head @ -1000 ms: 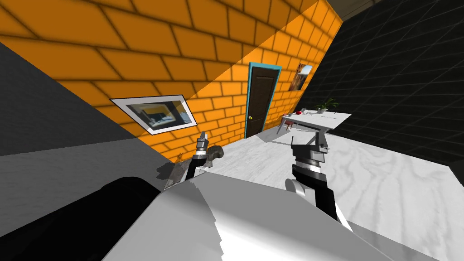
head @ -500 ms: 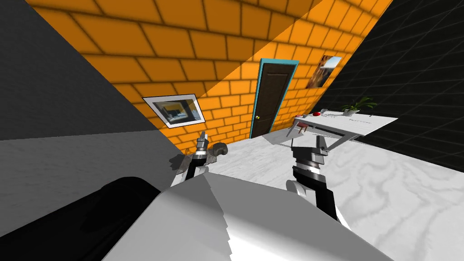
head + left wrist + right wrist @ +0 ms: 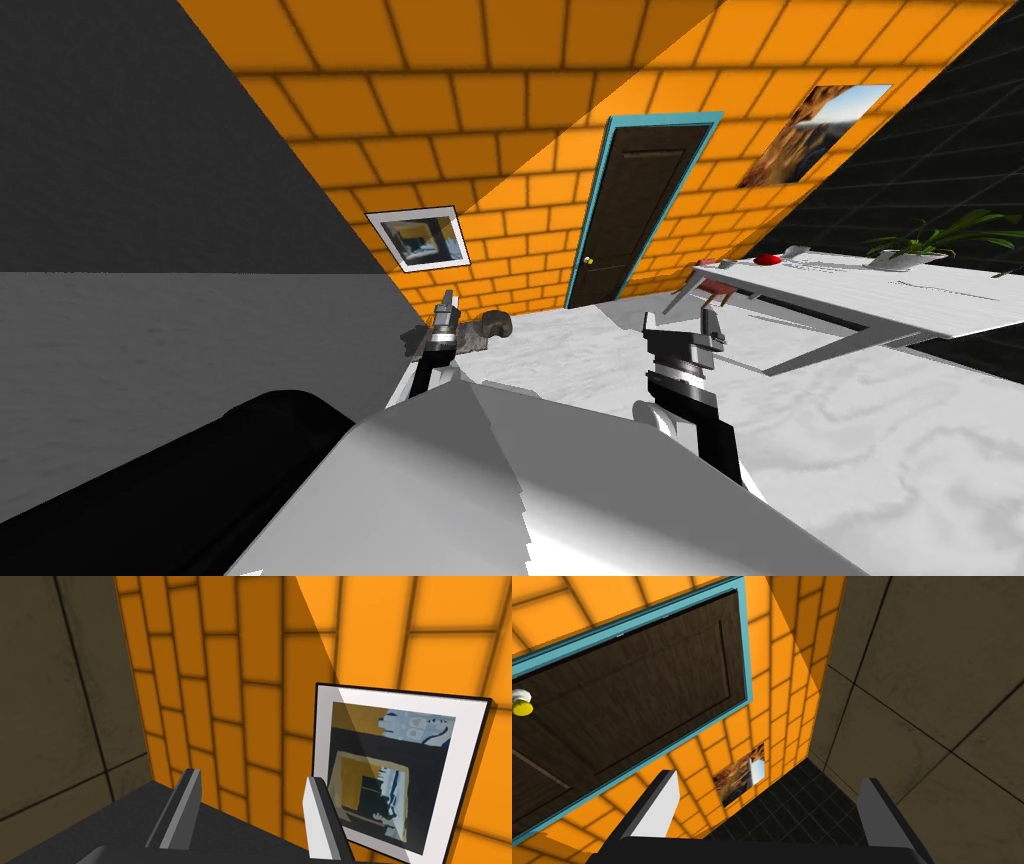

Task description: Pull the door open

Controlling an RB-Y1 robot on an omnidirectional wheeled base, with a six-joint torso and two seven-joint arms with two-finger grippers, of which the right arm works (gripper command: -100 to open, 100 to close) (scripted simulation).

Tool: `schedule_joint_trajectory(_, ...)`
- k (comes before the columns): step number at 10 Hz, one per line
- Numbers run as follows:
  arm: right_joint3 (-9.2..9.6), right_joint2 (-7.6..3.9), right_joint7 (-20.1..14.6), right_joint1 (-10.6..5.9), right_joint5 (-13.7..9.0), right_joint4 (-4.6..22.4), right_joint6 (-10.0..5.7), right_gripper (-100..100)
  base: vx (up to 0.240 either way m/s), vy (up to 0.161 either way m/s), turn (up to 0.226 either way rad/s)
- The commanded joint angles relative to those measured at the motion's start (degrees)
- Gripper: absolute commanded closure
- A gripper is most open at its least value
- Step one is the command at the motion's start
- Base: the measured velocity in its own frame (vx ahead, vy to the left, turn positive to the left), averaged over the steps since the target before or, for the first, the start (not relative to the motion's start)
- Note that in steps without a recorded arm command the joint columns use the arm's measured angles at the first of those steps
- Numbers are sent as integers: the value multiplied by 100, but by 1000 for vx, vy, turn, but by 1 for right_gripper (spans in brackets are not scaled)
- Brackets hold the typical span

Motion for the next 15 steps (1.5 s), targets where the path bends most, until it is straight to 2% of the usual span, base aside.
schedule_joint_trajectory(1, -22, -50, -121, -3, -192, 146, -59, -100, 23, -100, 289)
schedule_joint_trajectory(7, -85, -217, -503, -25, -789, 708, -305, -100, 19, -95, 275)
schedule_joint_trajectory(15, -171, -413, -1031, -54, -1615, 1487, -646, -100, 32, -132, 289)
